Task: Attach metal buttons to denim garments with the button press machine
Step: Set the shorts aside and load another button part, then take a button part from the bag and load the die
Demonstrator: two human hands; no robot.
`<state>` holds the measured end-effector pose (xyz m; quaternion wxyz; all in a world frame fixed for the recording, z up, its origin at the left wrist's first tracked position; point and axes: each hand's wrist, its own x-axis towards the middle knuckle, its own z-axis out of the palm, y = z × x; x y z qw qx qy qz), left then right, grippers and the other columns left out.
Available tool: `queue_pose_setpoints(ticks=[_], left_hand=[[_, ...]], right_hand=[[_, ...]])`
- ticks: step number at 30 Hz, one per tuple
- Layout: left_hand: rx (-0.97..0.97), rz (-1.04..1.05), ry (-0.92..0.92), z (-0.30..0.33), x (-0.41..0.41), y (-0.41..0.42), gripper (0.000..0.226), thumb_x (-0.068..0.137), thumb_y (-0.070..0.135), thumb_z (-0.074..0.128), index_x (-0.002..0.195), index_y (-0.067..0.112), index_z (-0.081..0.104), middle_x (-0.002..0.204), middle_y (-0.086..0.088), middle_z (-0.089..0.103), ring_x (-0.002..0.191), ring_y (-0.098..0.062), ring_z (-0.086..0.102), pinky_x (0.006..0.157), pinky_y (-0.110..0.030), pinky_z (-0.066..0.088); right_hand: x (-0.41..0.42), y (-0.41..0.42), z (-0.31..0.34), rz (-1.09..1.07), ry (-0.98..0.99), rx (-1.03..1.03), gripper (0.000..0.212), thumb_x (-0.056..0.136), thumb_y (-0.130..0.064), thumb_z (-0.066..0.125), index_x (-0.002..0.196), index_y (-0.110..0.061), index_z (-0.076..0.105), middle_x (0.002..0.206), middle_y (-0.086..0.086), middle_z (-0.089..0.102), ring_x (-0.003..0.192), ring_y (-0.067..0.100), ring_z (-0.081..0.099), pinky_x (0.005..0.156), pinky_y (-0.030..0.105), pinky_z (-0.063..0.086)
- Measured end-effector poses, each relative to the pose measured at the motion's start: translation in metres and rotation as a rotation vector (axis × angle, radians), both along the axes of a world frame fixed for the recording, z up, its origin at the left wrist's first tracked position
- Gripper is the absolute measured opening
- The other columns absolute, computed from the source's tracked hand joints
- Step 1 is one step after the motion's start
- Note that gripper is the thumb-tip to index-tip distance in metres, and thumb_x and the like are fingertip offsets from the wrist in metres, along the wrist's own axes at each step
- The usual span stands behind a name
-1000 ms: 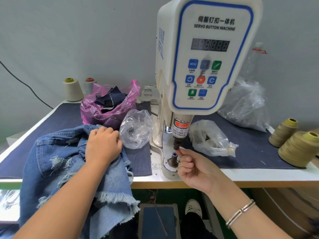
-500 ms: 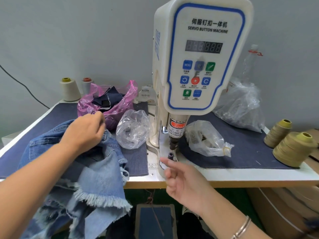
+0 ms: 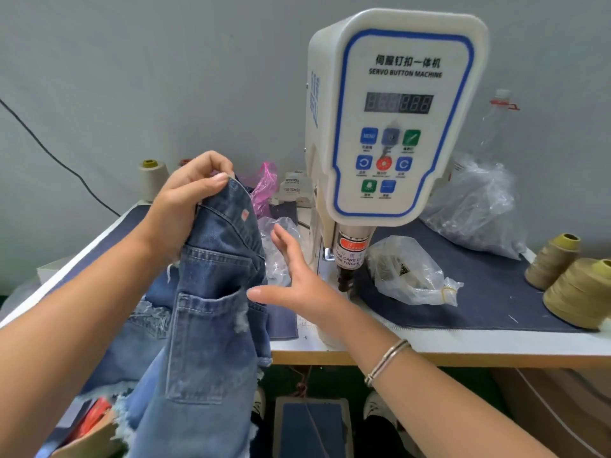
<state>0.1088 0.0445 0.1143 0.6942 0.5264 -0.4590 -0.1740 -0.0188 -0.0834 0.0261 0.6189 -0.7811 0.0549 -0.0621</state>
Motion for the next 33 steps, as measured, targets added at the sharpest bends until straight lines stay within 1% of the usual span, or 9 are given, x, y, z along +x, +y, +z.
queue_pose_setpoints(ticks=[4, 7, 9, 13, 15, 18, 22, 28, 33], left_hand=[[-0.032, -0.093, 0.154, 0.003, 0.000, -0.002, 0.010, 0.086, 0.011, 0.042, 0.083, 0.016, 0.050, 0.064, 0.001, 0.054, 0.054, -0.012, 0.057, 0.055, -0.019, 0.048], [0.023, -0.087, 0.150, 0.001, 0.007, -0.007, 0.005, 0.082, 0.012, 0.044, 0.082, 0.013, 0.048, 0.059, 0.004, 0.056, 0.051, -0.006, 0.057, 0.050, -0.014, 0.048], [0.058, -0.081, 0.123, -0.002, 0.012, -0.009, 0.003, 0.082, 0.010, 0.048, 0.082, 0.013, 0.049, 0.058, 0.005, 0.056, 0.049, -0.005, 0.055, 0.048, -0.014, 0.046], [0.148, -0.043, 0.006, -0.017, 0.018, -0.011, 0.002, 0.078, 0.014, 0.049, 0.078, 0.015, 0.051, 0.060, 0.006, 0.052, 0.051, -0.005, 0.048, 0.048, -0.015, 0.041], [0.217, -0.031, -0.107, -0.027, 0.019, -0.014, 0.002, 0.079, 0.015, 0.051, 0.077, 0.014, 0.051, 0.063, 0.007, 0.050, 0.056, -0.005, 0.044, 0.053, -0.015, 0.038], [0.386, 0.002, -0.274, -0.049, 0.020, -0.020, 0.008, 0.083, 0.022, 0.054, 0.078, 0.015, 0.053, 0.068, 0.007, 0.051, 0.063, -0.008, 0.044, 0.063, -0.020, 0.040], [0.570, 0.132, -0.469, -0.091, 0.014, -0.028, 0.023, 0.084, 0.042, 0.053, 0.082, 0.019, 0.056, 0.073, -0.002, 0.057, 0.068, -0.014, 0.047, 0.073, -0.038, 0.042], [0.594, 0.121, -0.408, -0.122, -0.012, -0.037, 0.042, 0.070, 0.073, 0.046, 0.093, 0.039, 0.052, 0.075, 0.015, 0.061, 0.066, 0.002, 0.052, 0.062, -0.012, 0.037], [0.651, -0.032, -0.429, -0.130, -0.020, -0.039, 0.054, 0.063, 0.073, 0.058, 0.112, 0.054, 0.045, 0.111, 0.021, 0.064, 0.100, 0.005, 0.059, 0.087, -0.021, 0.043]], right_hand=[[0.006, -0.004, 0.007, 0.080, 0.042, 0.023, 0.098, 0.068, -0.041, 0.078, 0.144, -0.047, 0.018, 0.146, -0.012, 0.038, 0.138, 0.009, 0.032, 0.113, 0.040, 0.030], [0.000, -0.001, 0.015, 0.194, 0.092, 0.028, 0.052, 0.066, -0.042, 0.079, 0.112, -0.052, 0.059, 0.124, -0.012, 0.064, 0.117, 0.007, 0.058, 0.101, 0.032, 0.045], [-0.008, 0.001, 0.017, 0.192, 0.069, 0.049, 0.035, 0.067, -0.040, 0.077, 0.100, -0.047, 0.067, 0.115, -0.008, 0.069, 0.109, 0.010, 0.064, 0.098, 0.031, 0.048], [-0.033, -0.008, 0.017, 0.325, 0.019, 0.223, 0.044, 0.074, -0.020, 0.071, 0.115, -0.034, 0.065, 0.120, -0.003, 0.065, 0.118, 0.022, 0.059, 0.102, 0.040, 0.044], [-0.047, -0.018, 0.014, 0.439, 0.107, 0.125, 0.054, 0.078, -0.009, 0.068, 0.129, -0.016, 0.053, 0.129, 0.008, 0.059, 0.123, 0.029, 0.054, 0.105, 0.046, 0.042], [-0.063, -0.038, 0.006, 0.477, 0.231, 0.032, 0.052, 0.081, 0.001, 0.064, 0.130, -0.012, 0.048, 0.129, 0.005, 0.059, 0.122, 0.024, 0.055, 0.104, 0.040, 0.044], [-0.078, -0.050, -0.006, 0.314, 0.256, 0.310, 0.049, 0.070, -0.002, 0.067, 0.117, -0.010, 0.056, 0.111, 0.002, 0.068, 0.105, 0.019, 0.064, 0.089, 0.032, 0.050], [-0.085, -0.071, -0.033, 0.061, 0.216, 0.560, 0.047, 0.060, -0.001, 0.058, 0.106, -0.006, 0.067, 0.100, 0.012, 0.071, 0.090, 0.024, 0.068, 0.074, 0.031, 0.053], [-0.083, -0.076, -0.044, -0.045, 0.215, 0.567, 0.045, 0.059, 0.003, 0.051, 0.096, -0.008, 0.074, 0.095, 0.017, 0.070, 0.085, 0.027, 0.068, 0.071, 0.031, 0.055]])
